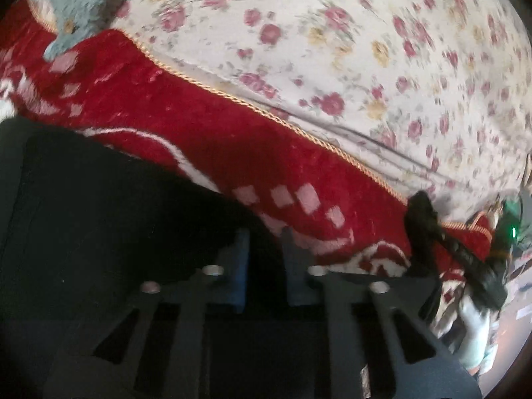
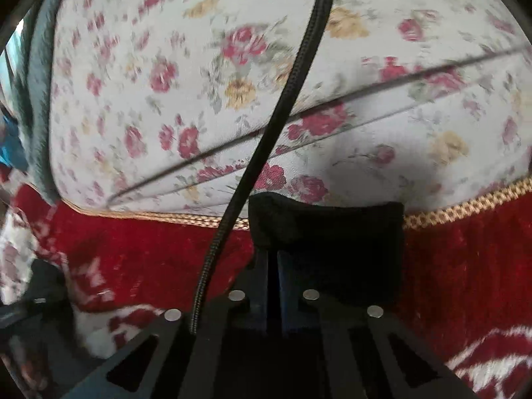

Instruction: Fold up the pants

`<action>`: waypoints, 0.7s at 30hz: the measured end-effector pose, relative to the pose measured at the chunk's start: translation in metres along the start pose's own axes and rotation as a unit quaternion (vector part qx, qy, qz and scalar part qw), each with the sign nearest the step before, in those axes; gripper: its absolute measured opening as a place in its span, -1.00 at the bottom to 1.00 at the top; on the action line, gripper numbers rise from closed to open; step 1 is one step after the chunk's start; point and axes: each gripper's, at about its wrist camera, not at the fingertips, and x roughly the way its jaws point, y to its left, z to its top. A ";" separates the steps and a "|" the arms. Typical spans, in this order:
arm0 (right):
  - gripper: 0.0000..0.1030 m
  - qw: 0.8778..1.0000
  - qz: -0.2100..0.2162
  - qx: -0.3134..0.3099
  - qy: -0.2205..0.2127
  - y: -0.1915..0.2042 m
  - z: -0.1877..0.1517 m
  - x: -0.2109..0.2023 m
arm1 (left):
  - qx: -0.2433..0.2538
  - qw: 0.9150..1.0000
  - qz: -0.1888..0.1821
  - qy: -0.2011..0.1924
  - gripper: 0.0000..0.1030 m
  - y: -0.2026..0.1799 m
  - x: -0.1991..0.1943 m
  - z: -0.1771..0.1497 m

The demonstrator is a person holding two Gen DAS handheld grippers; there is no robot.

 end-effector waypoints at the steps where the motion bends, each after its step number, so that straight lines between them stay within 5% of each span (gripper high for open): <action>1: -0.94 1.000 0.010 0.006 -0.007 -0.003 -0.003 -0.009 | -0.007 1.000 -0.010 0.000 -0.85 0.004 -0.002 0.000; 4: -0.94 0.999 0.037 0.022 -0.023 -0.015 -0.012 -0.037 | -0.009 0.999 -0.029 -0.014 -0.90 0.012 -0.015 -0.002; 10: -0.92 0.999 0.023 0.017 -0.027 -0.018 -0.010 -0.053 | 0.002 0.999 -0.024 -0.035 -0.91 0.005 -0.036 -0.015; 12: -0.76 0.999 0.015 0.008 -0.029 -0.002 -0.004 -0.043 | 0.001 0.998 -0.030 -0.049 -0.91 0.005 -0.046 -0.019; 14: 0.04 1.000 0.003 0.007 -0.024 0.007 0.003 -0.029 | 0.003 0.998 -0.031 -0.055 -0.91 0.004 -0.050 -0.020; 15: 0.15 1.000 0.001 0.010 -0.020 0.012 0.008 -0.019 | 0.007 0.998 -0.029 -0.056 -0.91 0.003 -0.050 -0.019; 21: 0.17 0.994 -0.102 -0.032 0.029 0.038 0.028 0.040 | 0.019 0.998 -0.021 -0.051 -0.91 0.000 -0.039 -0.018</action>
